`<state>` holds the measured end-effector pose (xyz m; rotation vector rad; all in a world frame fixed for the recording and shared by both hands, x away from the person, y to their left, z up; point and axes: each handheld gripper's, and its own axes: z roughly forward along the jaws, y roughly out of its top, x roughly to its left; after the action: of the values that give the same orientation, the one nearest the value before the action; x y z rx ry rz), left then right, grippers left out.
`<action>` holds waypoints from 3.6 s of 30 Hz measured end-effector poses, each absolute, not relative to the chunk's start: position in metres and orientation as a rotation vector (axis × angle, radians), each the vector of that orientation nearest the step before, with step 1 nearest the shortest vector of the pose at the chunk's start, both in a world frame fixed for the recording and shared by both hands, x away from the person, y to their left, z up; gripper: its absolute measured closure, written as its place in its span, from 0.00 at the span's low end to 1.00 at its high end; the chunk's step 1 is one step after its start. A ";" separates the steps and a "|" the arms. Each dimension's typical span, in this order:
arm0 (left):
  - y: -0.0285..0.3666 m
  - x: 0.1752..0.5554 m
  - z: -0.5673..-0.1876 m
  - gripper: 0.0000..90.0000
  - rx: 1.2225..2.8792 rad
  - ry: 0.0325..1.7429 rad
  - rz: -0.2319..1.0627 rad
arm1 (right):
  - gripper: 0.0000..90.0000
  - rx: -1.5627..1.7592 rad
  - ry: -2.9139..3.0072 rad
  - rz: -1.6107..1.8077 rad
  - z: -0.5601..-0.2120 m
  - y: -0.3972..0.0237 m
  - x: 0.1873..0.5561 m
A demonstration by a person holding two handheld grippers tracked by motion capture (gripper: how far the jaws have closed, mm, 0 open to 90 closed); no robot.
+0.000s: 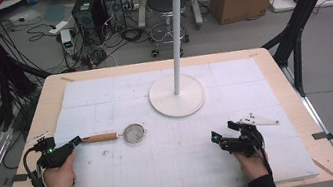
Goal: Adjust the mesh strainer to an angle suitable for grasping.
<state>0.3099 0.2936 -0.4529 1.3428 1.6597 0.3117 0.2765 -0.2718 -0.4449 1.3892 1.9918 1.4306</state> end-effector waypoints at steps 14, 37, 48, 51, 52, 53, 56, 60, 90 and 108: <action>0.303 0.324 -0.462 1.00 1.344 1.732 0.233 | 0.16 1.392 1.990 1.431 -0.445 -0.271 0.276; 0.264 0.330 -0.461 1.00 1.413 1.692 0.188 | 0.16 1.390 1.992 1.435 -0.444 -0.271 0.276; 0.232 0.332 -0.461 1.00 1.455 1.647 0.154 | 0.16 1.391 1.988 1.441 -0.444 -0.271 0.277; 0.225 0.332 -0.462 1.00 1.453 1.637 0.136 | 0.16 1.392 1.989 1.443 -0.444 -0.271 0.276; 0.223 0.332 -0.461 1.00 1.458 1.636 0.133 | 0.16 1.394 1.989 1.444 -0.444 -0.271 0.276; 0.220 0.333 -0.462 1.00 1.450 1.639 0.127 | 0.16 1.398 1.988 1.443 -0.444 -0.271 0.276; 0.214 0.333 -0.461 1.00 1.453 1.641 0.120 | 0.16 1.395 1.988 1.443 -0.444 -0.271 0.276; 0.209 0.332 -0.461 1.00 1.475 1.623 0.126 | 0.16 1.399 1.986 1.445 -0.444 -0.271 0.276; 0.147 0.326 -0.461 1.00 1.552 1.548 0.084 | 0.16 1.386 1.987 1.451 -0.443 -0.272 0.276; 0.104 0.324 -0.461 1.00 1.620 1.483 0.084 | 0.16 1.395 1.980 1.461 -0.443 -0.272 0.276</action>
<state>0.3242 0.1041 -0.4609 1.6203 1.4825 0.0844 0.2759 -0.2718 -0.4431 1.3947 1.9805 1.4609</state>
